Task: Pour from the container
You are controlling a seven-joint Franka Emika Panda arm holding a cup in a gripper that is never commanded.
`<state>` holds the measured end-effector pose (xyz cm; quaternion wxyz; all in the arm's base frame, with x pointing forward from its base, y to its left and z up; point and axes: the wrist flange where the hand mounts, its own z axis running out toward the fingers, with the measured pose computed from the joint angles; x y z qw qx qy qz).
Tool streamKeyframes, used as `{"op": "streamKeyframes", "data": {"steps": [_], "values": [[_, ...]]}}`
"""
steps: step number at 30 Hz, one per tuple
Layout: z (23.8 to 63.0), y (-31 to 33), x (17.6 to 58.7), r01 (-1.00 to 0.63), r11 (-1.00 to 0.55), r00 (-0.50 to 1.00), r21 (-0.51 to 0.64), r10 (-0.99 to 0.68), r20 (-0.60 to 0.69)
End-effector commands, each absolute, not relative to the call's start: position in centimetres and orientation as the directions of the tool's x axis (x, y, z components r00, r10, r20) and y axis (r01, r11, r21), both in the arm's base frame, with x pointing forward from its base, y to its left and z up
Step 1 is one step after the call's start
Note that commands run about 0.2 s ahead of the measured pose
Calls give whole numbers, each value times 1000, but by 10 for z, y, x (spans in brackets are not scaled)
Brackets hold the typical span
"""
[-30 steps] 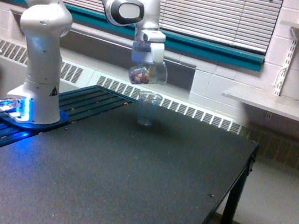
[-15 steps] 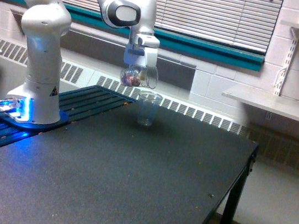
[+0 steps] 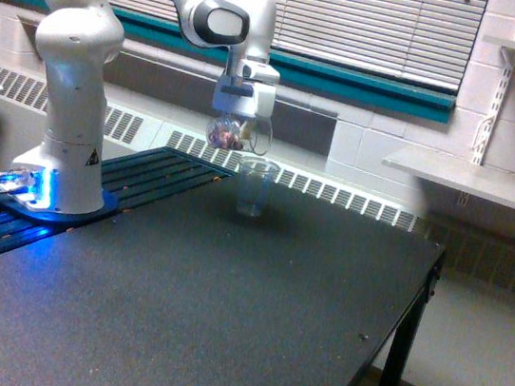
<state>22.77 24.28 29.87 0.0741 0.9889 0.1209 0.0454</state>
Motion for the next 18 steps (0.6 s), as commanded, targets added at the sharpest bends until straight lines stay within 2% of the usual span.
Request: {"op": "streamKeyframes", "data": {"steps": [1, 18], "values": [[287, 243, 225, 281, -941, 957, 190, 289, 16], [283, 258, 237, 307, -926, 950, 218, 313, -9]]}}
